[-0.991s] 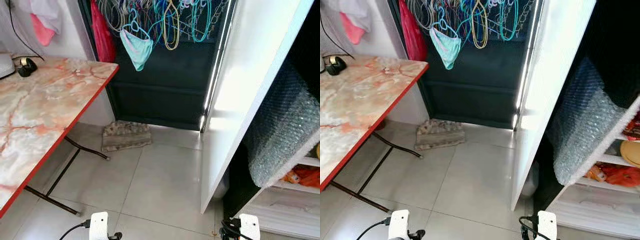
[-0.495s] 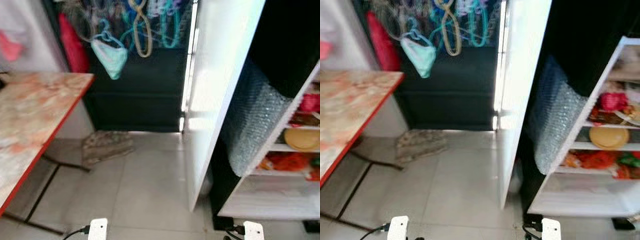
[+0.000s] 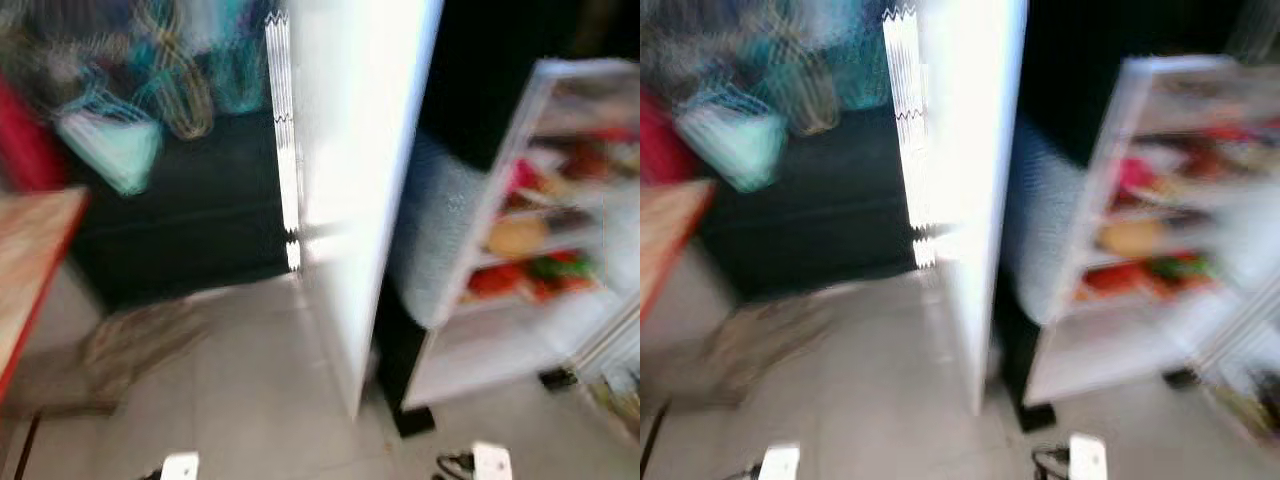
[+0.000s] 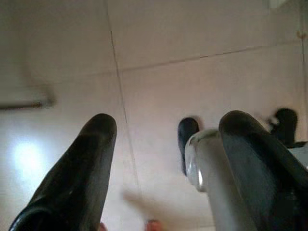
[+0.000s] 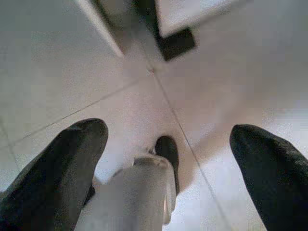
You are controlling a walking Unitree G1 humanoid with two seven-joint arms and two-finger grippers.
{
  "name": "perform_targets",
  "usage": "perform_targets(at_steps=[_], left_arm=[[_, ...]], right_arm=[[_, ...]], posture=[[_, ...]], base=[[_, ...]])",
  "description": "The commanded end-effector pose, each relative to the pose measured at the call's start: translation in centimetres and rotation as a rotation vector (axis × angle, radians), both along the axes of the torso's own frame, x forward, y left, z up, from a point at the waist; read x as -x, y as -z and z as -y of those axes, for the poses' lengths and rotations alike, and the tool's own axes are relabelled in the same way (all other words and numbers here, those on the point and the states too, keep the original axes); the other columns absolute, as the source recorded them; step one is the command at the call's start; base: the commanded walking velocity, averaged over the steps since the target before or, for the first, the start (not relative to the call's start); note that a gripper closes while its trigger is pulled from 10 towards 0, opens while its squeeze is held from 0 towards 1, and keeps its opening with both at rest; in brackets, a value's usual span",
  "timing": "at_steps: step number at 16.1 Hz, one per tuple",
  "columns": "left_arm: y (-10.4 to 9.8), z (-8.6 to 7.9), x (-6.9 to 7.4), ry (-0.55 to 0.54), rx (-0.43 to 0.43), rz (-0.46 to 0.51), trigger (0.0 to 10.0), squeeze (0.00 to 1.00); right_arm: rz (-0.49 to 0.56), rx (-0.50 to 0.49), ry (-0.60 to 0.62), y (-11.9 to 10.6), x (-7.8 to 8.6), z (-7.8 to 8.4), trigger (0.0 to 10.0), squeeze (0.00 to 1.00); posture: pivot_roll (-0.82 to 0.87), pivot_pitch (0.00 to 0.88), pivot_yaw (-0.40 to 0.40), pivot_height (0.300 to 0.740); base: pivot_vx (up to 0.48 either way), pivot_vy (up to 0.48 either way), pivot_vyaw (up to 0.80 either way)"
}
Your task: Restocking fridge
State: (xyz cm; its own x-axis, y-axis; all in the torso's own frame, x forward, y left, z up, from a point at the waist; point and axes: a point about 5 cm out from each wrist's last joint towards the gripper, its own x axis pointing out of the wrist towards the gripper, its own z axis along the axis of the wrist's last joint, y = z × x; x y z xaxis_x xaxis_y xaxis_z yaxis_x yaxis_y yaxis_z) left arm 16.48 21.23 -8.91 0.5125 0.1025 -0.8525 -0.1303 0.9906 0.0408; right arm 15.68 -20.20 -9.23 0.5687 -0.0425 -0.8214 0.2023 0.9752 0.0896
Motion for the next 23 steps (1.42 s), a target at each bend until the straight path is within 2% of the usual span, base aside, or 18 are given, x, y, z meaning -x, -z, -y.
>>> perform_targets(at_steps=[1,4,15,16,23], left_arm=[[-0.2,0.3,-0.6,0.010,0.005,0.011,10.0,0.00],[-0.4,0.4,-1.2,0.009,0.003,0.024,10.0,0.00],[-0.4,0.4,-1.2,0.009,0.003,0.024,10.0,0.00],[-0.9,0.5,-2.1,-0.019,0.008,0.046,10.0,0.00],[-0.9,0.6,-2.2,-0.021,0.014,0.048,10.0,0.00]], right_arm=[[-0.019,0.010,0.011,0.1,0.5,0.5,10.0,0.00],[-0.009,0.011,0.011,-0.1,0.0,0.6,10.0,0.00],[-0.009,0.011,0.011,-0.1,0.0,0.6,10.0,0.00],[0.015,0.009,-0.007,-0.5,-1.0,0.7,10.0,0.00],[0.019,0.011,-0.005,-0.6,-1.1,0.8,10.0,0.00]], posture=[[-0.05,0.000,0.062,0.740],[-0.04,0.000,0.046,0.740],[-0.04,0.000,0.046,0.740],[-0.03,0.000,0.025,0.740],[-0.04,0.000,0.024,0.740]], base=[[0.000,0.000,-0.79],[0.000,0.000,-0.80],[0.000,0.000,-0.80],[0.000,0.000,0.00],[0.000,0.000,0.00]])
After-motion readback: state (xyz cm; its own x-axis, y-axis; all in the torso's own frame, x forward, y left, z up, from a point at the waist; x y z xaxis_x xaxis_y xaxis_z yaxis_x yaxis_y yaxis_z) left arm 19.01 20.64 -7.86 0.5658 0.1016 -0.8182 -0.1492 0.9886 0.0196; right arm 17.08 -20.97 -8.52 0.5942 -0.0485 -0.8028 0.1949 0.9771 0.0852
